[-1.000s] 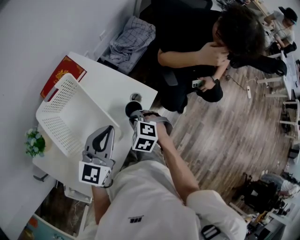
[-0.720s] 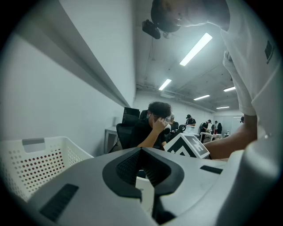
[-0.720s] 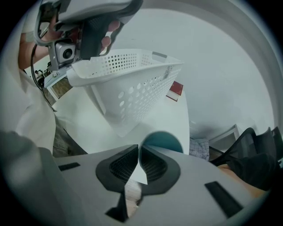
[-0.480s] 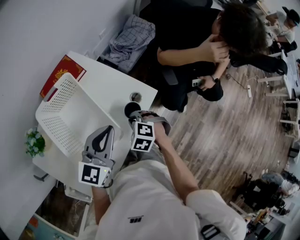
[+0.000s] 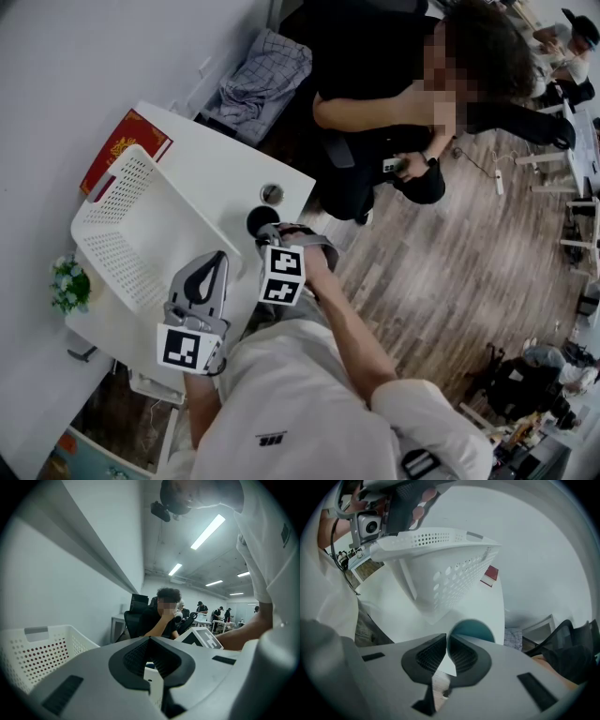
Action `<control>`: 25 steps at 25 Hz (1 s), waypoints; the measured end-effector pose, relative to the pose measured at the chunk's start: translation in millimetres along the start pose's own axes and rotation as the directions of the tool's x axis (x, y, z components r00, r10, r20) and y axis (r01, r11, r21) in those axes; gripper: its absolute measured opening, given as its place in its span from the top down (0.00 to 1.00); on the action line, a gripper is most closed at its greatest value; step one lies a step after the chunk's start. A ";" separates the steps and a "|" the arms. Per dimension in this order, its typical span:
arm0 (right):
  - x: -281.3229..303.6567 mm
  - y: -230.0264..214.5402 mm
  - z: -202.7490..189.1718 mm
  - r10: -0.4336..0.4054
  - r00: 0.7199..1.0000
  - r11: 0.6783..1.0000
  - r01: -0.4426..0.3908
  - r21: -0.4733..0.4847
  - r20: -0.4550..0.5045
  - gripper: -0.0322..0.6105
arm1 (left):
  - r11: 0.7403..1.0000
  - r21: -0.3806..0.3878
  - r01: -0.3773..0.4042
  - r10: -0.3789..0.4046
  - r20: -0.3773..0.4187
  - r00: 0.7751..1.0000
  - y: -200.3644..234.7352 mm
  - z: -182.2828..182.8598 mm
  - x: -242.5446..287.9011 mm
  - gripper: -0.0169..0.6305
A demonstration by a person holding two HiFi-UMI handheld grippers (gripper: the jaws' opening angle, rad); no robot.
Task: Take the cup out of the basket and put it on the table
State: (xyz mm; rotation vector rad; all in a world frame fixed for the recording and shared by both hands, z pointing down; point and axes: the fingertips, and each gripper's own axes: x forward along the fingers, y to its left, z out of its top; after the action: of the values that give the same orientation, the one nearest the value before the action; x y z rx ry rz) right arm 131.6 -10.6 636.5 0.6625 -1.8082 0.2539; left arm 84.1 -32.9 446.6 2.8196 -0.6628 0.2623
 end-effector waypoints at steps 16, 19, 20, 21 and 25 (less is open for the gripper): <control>0.4 2.6 3.4 0.012 1.000 1.000 -0.012 0.003 0.027 0.89 | 1.000 0.003 0.005 -0.005 -0.002 1.000 -1.1 -0.8 0.3 0.96; -0.2 1.9 4.1 0.017 0.999 1.000 -0.017 0.002 0.029 0.89 | 1.000 0.001 0.004 -0.004 -0.001 1.000 -0.4 0.7 0.8 0.96; -0.3 1.4 4.3 0.018 0.999 1.000 -0.018 0.002 0.029 0.89 | 1.000 0.001 0.003 -0.003 -0.001 1.000 0.1 1.2 1.1 0.96; -0.1 1.3 4.4 0.019 0.999 1.000 -0.019 0.001 0.028 0.89 | 1.000 0.002 0.004 -0.004 0.000 1.000 0.3 1.3 1.1 0.96; 2.1 4.6 4.5 0.023 0.999 1.000 -0.023 -0.003 0.026 0.89 | 1.000 0.004 0.006 -0.006 0.001 1.000 1.0 -1.7 -0.8 0.96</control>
State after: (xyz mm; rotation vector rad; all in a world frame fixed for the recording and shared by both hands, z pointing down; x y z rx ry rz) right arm 125.0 -9.7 637.6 0.6463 -1.8414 0.2597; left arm 82.7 -33.0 448.2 2.8256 -0.6550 0.2617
